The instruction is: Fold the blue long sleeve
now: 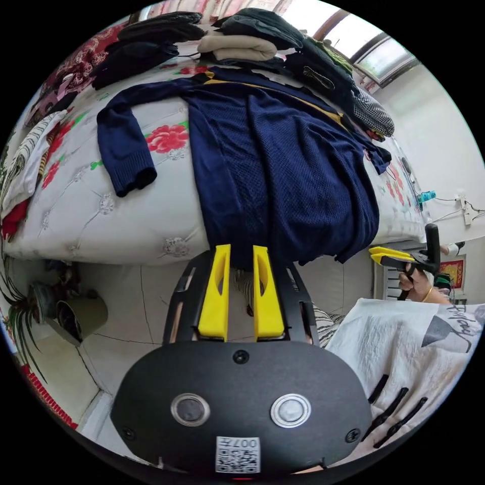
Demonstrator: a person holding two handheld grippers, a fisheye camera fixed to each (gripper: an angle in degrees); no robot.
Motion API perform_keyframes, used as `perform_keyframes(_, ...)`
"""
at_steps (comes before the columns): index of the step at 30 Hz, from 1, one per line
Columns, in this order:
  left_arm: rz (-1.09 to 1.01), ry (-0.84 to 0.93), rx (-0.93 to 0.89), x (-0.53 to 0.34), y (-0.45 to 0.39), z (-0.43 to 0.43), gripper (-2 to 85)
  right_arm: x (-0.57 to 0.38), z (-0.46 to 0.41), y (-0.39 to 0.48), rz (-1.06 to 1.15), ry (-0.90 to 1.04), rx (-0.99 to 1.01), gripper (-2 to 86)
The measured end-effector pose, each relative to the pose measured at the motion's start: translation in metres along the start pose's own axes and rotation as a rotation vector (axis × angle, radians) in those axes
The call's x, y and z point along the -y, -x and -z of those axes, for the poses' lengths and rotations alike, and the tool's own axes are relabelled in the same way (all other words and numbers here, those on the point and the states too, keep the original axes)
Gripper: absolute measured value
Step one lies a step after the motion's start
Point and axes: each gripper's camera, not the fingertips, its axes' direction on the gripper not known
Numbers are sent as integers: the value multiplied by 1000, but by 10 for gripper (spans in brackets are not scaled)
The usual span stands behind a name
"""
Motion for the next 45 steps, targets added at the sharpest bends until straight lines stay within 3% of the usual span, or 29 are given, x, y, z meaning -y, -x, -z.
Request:
perform_keyframes(2,-31,18,92,6,-9,0,35,14,-8,4,9,22,12,49)
perform_keyframes(8,-72,12,22,7,2,18,-7,36,2,8,38,46,33,7)
perform_keyframes(13,-15,-66,47,-13,26,56,-9,-11,65,-5,67,-80,40,-1)
perform_keyframes(19,75,-50,39,-35,50,63,-10,-48,87,-33,-20,-85,88,-2)
perform_keyframes(24,46,-38,51,-36,47,80,-10,-61,100,-26,34,-68,54,-2)
perform_keyframes(31,166,59,-7,-32,58,56,-10,-66,81,-41,0,22,-13,-2)
perform_keyframes(36,99,39,65,-27,29,70,-10,-74,88,-25,68,-19,-93,-2)
perform_keyframes(42,225,42,-40,-27,27,55,-10,-76,50,-54,-35,15,-57,-1)
perform_keyframes(45,278,15,22,-27,21,64,-9,-71,38,-57,-71,43,-105,1)
